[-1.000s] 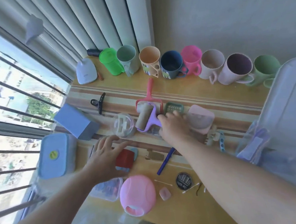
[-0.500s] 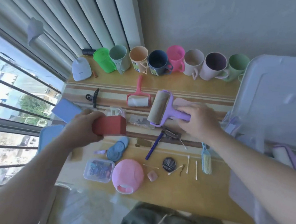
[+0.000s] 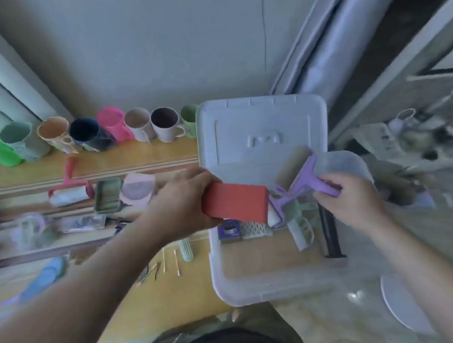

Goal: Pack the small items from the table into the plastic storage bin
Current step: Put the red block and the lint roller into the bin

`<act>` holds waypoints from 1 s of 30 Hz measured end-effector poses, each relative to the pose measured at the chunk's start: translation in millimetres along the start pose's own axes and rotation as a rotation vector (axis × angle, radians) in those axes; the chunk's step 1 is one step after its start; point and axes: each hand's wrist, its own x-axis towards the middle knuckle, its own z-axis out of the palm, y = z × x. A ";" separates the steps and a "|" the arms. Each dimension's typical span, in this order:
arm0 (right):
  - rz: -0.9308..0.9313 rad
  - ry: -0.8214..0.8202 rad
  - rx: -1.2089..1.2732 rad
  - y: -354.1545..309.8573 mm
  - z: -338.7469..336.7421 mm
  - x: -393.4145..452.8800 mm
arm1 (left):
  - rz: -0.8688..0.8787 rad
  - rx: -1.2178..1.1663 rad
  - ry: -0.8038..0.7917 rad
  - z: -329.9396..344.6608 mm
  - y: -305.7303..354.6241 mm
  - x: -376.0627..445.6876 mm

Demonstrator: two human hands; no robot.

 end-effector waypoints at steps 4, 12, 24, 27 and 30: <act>0.097 -0.015 0.000 74.0 -14.0 -25.7 | 0.076 0.120 -0.331 82.5 75.0 21.7; 0.010 -0.197 0.023 117.1 25.9 -29.1 | -0.229 0.387 -0.718 181.6 72.8 26.0; -0.125 -0.482 -0.191 117.0 73.6 2.7 | -0.231 0.709 -0.937 202.9 79.3 23.6; -0.128 -0.389 -0.227 115.2 86.8 14.9 | -0.235 0.547 -0.852 198.7 70.7 17.9; -0.169 -0.348 -0.298 102.0 104.1 30.3 | -0.237 0.554 -0.834 194.8 67.7 9.6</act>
